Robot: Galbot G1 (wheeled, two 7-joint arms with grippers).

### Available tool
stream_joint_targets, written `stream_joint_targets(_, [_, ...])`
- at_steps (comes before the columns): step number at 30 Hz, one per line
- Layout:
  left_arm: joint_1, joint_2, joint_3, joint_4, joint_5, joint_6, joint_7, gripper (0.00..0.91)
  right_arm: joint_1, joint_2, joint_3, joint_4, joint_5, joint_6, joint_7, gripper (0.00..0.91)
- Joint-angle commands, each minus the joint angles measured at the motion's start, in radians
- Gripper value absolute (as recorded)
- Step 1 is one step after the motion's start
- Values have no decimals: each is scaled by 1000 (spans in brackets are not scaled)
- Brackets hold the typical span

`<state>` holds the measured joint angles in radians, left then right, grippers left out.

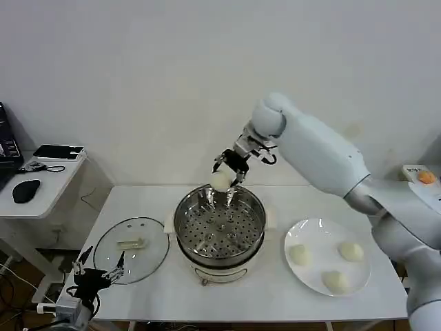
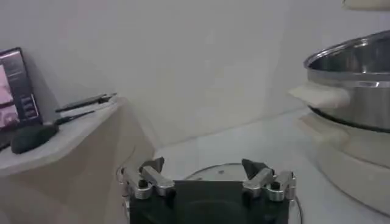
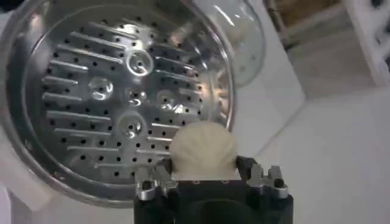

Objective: Take steamed baozi put them in steamer then cover it.

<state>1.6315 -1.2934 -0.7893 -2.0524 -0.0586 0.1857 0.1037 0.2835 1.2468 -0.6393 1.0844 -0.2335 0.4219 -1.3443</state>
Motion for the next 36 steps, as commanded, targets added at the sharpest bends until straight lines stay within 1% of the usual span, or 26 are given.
stream_joint_targets(1, [-4, -2, 1, 1, 1, 1, 1, 907, 8, 16, -78, 75, -86, 167, -14, 715])
stream_joint_targets(2, [-8, -4, 0, 0, 1, 2, 1, 907, 6, 21, -81, 70, -132, 181, -13, 715])
stream_joint_targets(3, [-9, -4, 0, 0, 1, 2, 1, 907, 4, 25, -81, 67, -153, 189, -13, 705])
stream_joint_targets(5, [-9, -2, 0, 1, 1, 3, 1, 907, -1, 34, -78, 57, -216, 199, -10, 715])
stream_joint_targets(8, [-3, -2, -1, 0, 1, 2, 1, 907, -5, 41, -85, 44, -247, 216, -11, 715])
stream_joint_targets(10, [0, -1, -1, 0, 1, 2, 1, 907, -10, 43, -88, 43, -259, 216, -9, 705])
stream_joint_targets(13, [4, -4, 0, -2, 2, 2, 1, 907, -26, 54, -85, 29, -284, 218, 2, 715])
stream_joint_targets(16, [6, -6, 0, -5, 3, 2, 1, 907, -43, 69, -83, 8, -288, 219, 5, 705])
stream_joint_targets(18, [5, -4, 0, -3, 3, 2, 1, 907, -52, 81, -78, -4, -299, 220, 11, 715])
stream_joint_targets(22, [4, -4, 0, 1, 4, 2, 2, 907, -71, 107, -68, -43, -311, 223, 30, 715])
stream_joint_targets(25, [4, -6, 1, 2, 5, 1, 2, 907, -81, 120, -65, -61, -336, 226, 44, 715])
stream_joint_targets(30, [3, -5, 2, 9, 6, 0, 1, 907, -91, 142, -56, -89, -344, 223, 66, 715])
stream_joint_targets(36, [7, -1, 9, 18, 18, -9, -1, 907, -97, 151, -55, -104, -340, 216, 73, 715])
